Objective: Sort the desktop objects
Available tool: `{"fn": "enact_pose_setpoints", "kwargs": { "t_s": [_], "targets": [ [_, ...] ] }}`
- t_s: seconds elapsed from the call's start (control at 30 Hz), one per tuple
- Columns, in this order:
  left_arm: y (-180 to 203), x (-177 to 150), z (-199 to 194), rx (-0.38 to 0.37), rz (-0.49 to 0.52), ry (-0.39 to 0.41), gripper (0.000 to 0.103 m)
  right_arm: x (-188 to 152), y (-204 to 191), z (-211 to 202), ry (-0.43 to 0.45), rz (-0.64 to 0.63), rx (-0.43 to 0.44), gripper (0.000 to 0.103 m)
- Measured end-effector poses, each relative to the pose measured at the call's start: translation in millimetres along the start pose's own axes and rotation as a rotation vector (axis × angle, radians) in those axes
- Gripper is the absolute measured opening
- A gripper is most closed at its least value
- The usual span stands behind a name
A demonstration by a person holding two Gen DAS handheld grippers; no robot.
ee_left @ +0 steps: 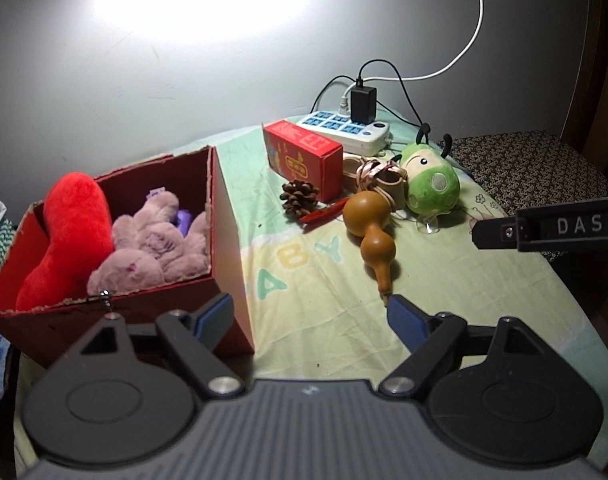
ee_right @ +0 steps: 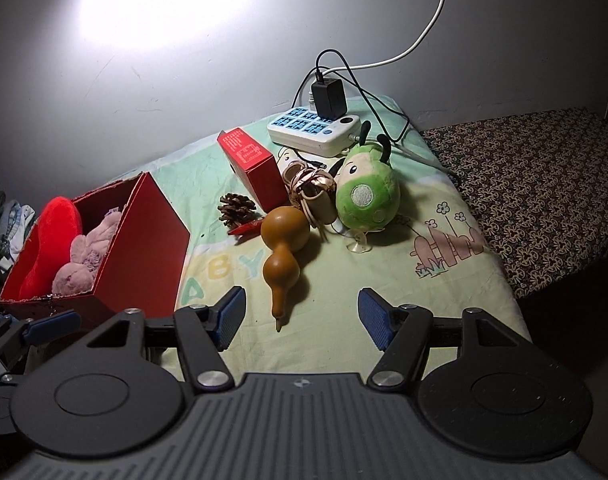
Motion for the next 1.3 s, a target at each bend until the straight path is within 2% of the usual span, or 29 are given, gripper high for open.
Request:
{"fn": "enact_pose_setpoints", "kwargs": {
  "t_s": [0.13, 0.37, 0.47, 0.53, 0.77, 0.9, 0.97, 1.1, 1.3],
  "targets": [
    [-7.6, 6.4, -5.0, 0.021, -0.007, 0.030, 0.088, 1.8, 2.3, 6.6, 0.013, 0.004, 0.014, 0.065],
    [-29.5, 24.5, -1.3, 0.065, -0.039, 0.057, 0.090, -2.2, -15.5, 17.2, -0.013, 0.009, 0.094, 0.065],
    [-41.1, 27.5, -2.0, 0.082, -0.044, 0.076, 0.099, -3.0, -29.9, 20.0, -0.018, 0.000, 0.132, 0.062],
    [-52.0, 24.8, -0.9, 0.110, -0.050, 0.076, 0.099, -3.2, -39.8, 21.0, -0.015, -0.016, 0.147, 0.062],
    [-110.0, 23.8, -3.1, 0.185, -0.191, 0.039, 0.100, -2.2, -73.4, 26.7, -0.028, -0.063, 0.174, 0.062],
    [-151.4, 26.0, -3.5, 0.258, -0.295, -0.015, 0.100, 8.1, -101.7, 28.1, -0.044, -0.111, 0.156, 0.069],
    [-169.2, 28.1, -5.4, 0.295, -0.330, -0.024, 0.100, 14.3, -116.7, 28.1, -0.048, -0.143, 0.144, 0.077],
    [-191.2, 37.8, -8.9, 0.346, -0.326, -0.010, 0.101, 29.7, -142.2, 33.3, -0.049, -0.182, 0.108, 0.080],
    [-217.5, 56.2, -2.1, 0.412, -0.273, -0.027, 0.103, 57.0, -164.0, 45.6, -0.048, -0.155, 0.043, 0.089]
  ]
}}
Point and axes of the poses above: each gripper's, at about its wrist camera, not at the fingertips, and z roughly the way its jaws point, y to its right, x to its top, the point moved 10 cm from there along z, roughly the way its jaws point, and after that the axes turned 15 degrees about -z, right-handed, at the moved point
